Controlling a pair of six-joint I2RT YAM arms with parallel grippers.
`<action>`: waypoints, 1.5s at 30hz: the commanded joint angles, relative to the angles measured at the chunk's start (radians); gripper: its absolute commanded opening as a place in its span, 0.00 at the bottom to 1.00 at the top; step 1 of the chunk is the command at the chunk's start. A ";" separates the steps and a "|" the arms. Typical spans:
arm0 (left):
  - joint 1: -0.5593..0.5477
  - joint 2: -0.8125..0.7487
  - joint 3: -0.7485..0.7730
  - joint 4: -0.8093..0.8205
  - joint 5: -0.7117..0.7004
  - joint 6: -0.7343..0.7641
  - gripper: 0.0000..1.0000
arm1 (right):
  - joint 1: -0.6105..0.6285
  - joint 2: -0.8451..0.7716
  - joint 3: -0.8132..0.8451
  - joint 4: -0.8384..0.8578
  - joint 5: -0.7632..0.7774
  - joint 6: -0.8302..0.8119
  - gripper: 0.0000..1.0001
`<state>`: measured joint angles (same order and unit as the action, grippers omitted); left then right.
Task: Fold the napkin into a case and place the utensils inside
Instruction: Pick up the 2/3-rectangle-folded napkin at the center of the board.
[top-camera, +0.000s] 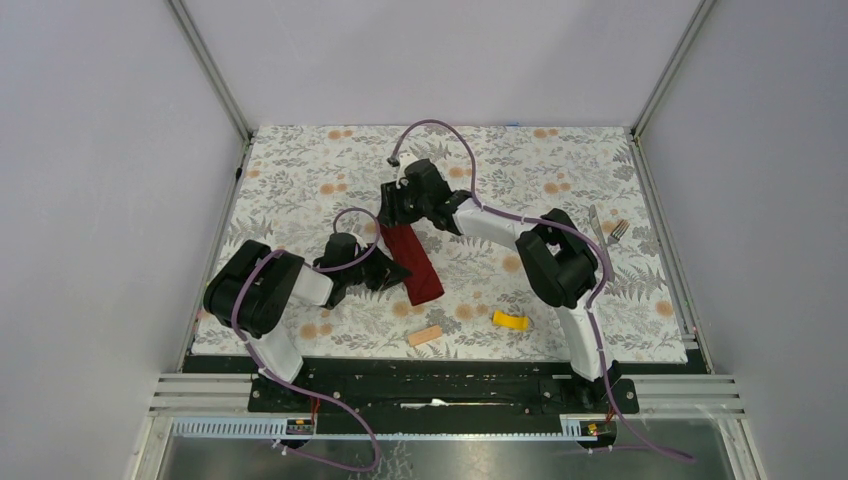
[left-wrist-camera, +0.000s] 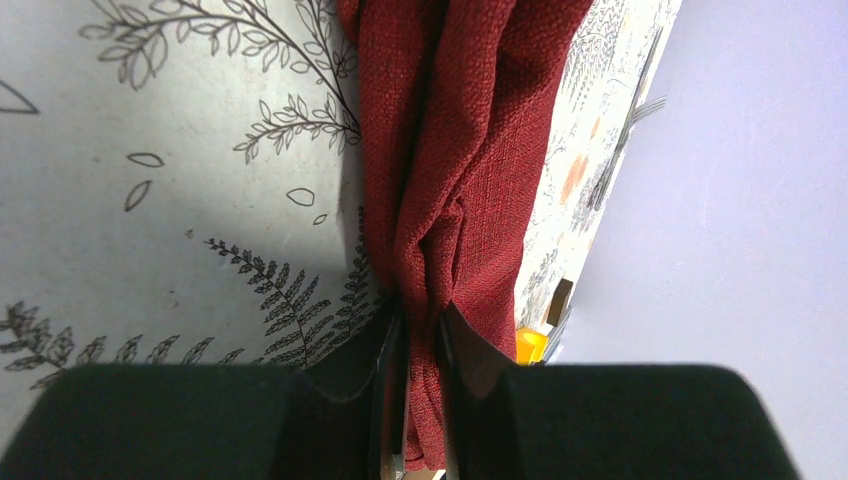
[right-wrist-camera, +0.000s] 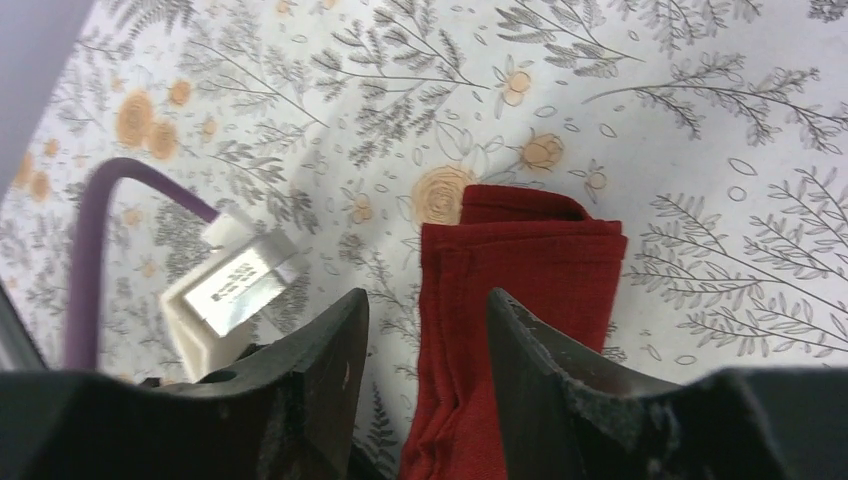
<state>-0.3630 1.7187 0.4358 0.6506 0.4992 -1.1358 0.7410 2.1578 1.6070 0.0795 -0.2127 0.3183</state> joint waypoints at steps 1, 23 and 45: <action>-0.010 0.037 -0.031 -0.067 -0.023 0.027 0.19 | 0.009 0.028 0.047 -0.027 0.090 -0.048 0.52; -0.010 0.047 -0.034 -0.054 -0.026 0.031 0.19 | 0.109 0.085 0.107 -0.073 0.262 -0.138 0.48; -0.010 0.060 -0.042 -0.033 -0.022 0.027 0.18 | 0.180 0.158 0.187 -0.135 0.495 -0.223 0.47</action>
<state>-0.3630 1.7367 0.4282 0.6910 0.5083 -1.1538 0.8867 2.2932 1.7428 -0.0494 0.1955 0.1375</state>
